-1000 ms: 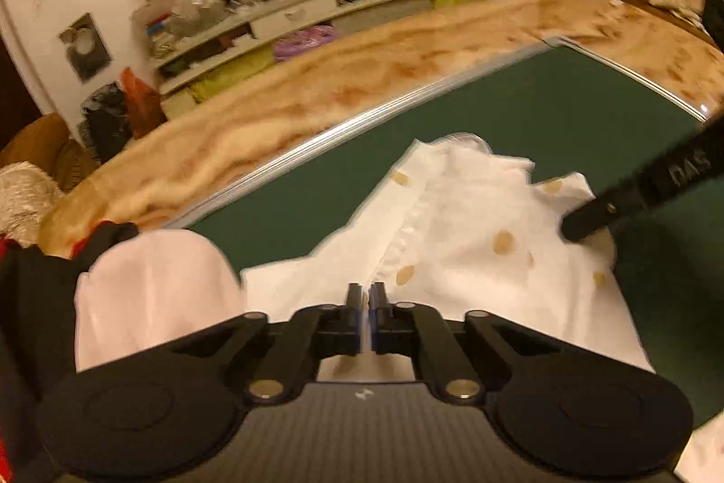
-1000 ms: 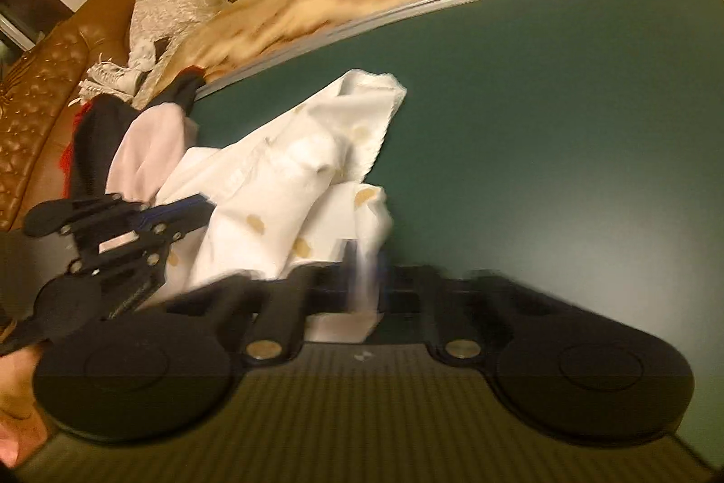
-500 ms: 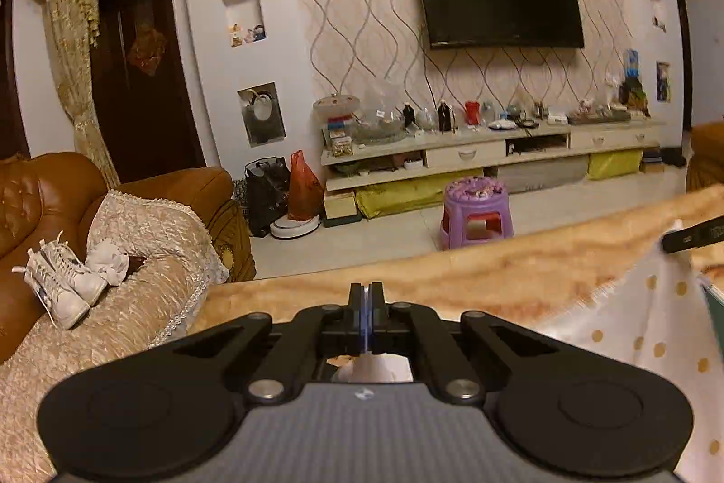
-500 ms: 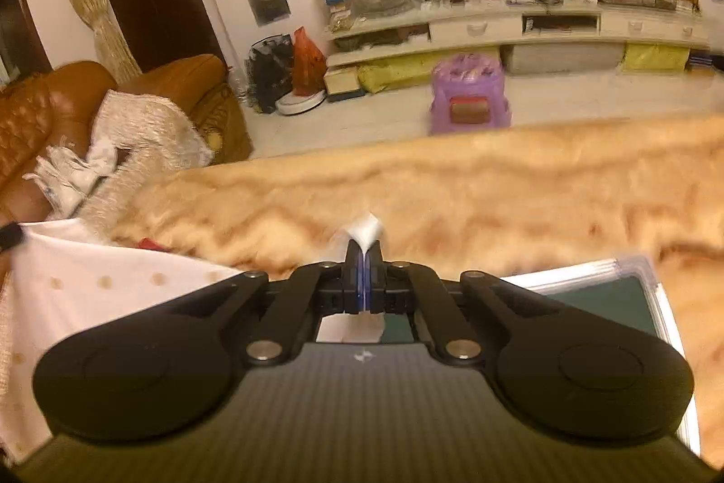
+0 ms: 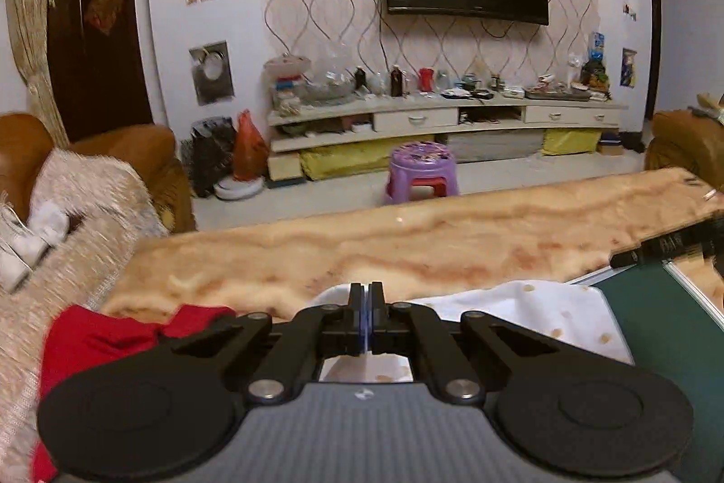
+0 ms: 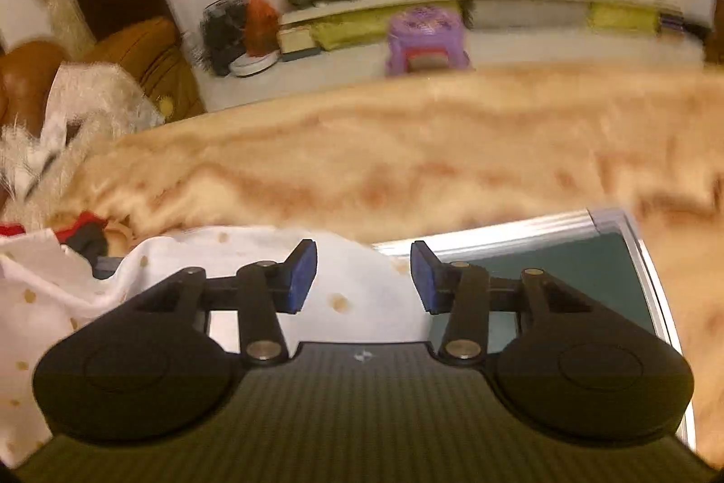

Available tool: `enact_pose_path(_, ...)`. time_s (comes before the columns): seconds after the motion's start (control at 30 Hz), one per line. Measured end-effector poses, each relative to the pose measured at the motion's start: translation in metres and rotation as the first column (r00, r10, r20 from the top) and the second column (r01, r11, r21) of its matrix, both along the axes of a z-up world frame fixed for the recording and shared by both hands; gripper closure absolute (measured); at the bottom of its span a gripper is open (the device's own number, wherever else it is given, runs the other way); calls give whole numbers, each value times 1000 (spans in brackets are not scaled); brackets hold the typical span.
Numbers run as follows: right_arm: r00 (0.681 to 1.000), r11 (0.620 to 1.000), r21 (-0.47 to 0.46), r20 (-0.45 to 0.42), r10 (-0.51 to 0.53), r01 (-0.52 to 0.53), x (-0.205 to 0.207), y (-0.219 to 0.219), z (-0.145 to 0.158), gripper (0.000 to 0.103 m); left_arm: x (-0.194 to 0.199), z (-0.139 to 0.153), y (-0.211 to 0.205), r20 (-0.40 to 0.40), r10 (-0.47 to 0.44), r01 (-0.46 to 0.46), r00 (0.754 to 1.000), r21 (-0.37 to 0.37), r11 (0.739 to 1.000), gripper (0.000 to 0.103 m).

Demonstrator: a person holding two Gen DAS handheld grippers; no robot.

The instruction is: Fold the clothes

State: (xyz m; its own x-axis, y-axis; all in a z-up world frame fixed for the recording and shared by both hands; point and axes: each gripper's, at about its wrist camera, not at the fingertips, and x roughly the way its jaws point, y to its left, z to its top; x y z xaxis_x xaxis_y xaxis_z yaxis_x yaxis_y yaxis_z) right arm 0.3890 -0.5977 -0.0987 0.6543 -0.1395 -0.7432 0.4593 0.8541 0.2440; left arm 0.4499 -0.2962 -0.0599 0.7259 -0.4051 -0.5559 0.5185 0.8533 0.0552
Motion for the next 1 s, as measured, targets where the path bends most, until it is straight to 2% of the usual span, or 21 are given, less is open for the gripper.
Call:
enact_pose_path(0.17, 999, 989, 149, -37, -16, 21, -29, -22, -34, 50, 1, 0, -19, -21, -11, 11, 1000, -37, 999, 103)
enact_pose_path(0.3, 997, 964, 264, -75, -6, 26, -46, -34, -62, 50, -2, -1, -41, -55, -22, 17, 998, -89, 996, 103)
enact_pose_path(0.43, 997, 974, 225, -74, -11, 28, -32, -15, -68, 53, -2, 9, -40, -80, -21, 7, 997, -177, 984, 103)
enact_pose_path(0.47, 998, 973, 228, -66, -2, 17, -27, -11, -68, 69, -2, 13, -36, -75, -16, 1, 997, -189, 982, 103)
enact_pose_path(0.53, 999, 972, 233, -51, 15, -3, -18, -3, -68, 96, 0, 21, -25, -62, 6, -19, 998, -204, 979, 103)
enact_pose_path(0.63, 999, 995, 99, -45, 0, 5, -6, 20, -55, 95, 7, 38, -6, -44, 47, -56, 998, -223, 973, 103)
enact_pose_path(0.7, 1000, 994, 109, 3, 6, -7, -3, 30, -46, 83, 13, 48, 5, -32, 70, -76, 997, -228, 971, 103)
enact_pose_path(0.73, 999, 985, 167, 32, 40, -45, -2, 33, -46, 71, 15, 53, 11, -26, 83, -87, 996, -230, 969, 103)
enact_pose_path(0.83, 991, 953, 273, 40, 128, -134, 10, 47, -51, 59, 20, 70, 26, -8, 120, -118, 993, -250, 961, 103)
enact_pose_path(0.9, 984, 930, 323, 39, 171, -174, 19, 56, -58, 58, 22, 82, 36, 7, 146, -139, 989, -256, 957, 103)
enact_pose_path(1.0, 984, 894, 412, 74, 161, -177, 28, 62, -70, 58, 31, 98, 51, 21, 182, -171, 983, -253, 952, 103)
